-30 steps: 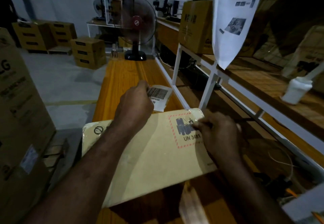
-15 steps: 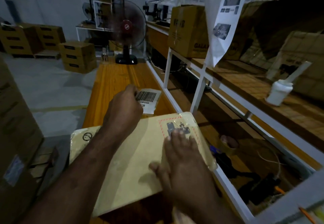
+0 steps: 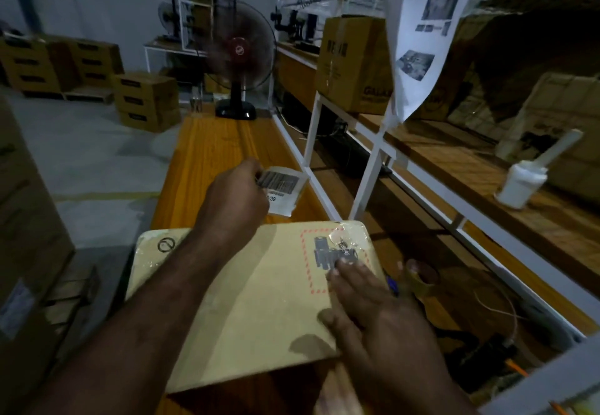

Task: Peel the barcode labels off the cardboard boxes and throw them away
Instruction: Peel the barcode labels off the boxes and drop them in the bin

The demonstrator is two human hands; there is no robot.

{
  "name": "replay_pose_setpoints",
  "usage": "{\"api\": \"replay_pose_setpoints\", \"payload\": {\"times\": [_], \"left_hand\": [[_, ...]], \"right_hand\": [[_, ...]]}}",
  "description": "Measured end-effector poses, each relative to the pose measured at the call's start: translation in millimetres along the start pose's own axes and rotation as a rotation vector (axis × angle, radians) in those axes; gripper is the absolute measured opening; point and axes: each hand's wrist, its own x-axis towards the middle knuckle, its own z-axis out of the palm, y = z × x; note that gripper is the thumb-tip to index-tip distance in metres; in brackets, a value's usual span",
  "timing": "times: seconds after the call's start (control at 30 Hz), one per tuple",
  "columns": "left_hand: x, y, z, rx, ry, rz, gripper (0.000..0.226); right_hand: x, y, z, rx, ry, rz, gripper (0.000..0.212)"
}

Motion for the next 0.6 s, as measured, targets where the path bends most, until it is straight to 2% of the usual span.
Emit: {"api": "replay_pose_setpoints", "payload": {"times": [0.07,0.13,0.23,0.3,0.33,0.4,0.47,0.53,0.6], "left_hand": [[-1,0,1,0.008,-0.017,0.007,0.022],[1,-1,0,0.030,-0.015,0.008,0.021],[3,-3,-2,0.034,0.008,-0.014,0.021],[3,-3,-2,-0.019,0.009,-0.035,0.023],[2,-3,-2,-0.028,0.003,-0.038,0.024],[0,-2,-2,-0.037,-0.012,-0.032,0.026],[-1,-2,-4,-0.046,-0.025,-0.024,0.025],[0,-4,-7,-0.034,-0.009,-0.031,0.025],[1,-5,-9,-0.068,0.018,-0.062,0.025]], "right_hand": [[20,-4,1,-0.032,0.011,0.042,0.111],[35,-33,-1,0.023,0.019,0.002,0.108],[25,-64,17,0.137,-0.063,-0.201,0.099],[6,-53,27,0.165,-0.025,-0.301,0.089],[4,-41,26,0.214,0.000,-0.281,0.086],[9,-17,18,0.233,0.006,-0.123,0.096],[20,-8,6,0.151,0.013,-0.012,0.104],[29,-30,-2,0.148,0.033,0.016,0.104],[21,-53,6,0.172,-0.021,-0.050,0.098]]}}
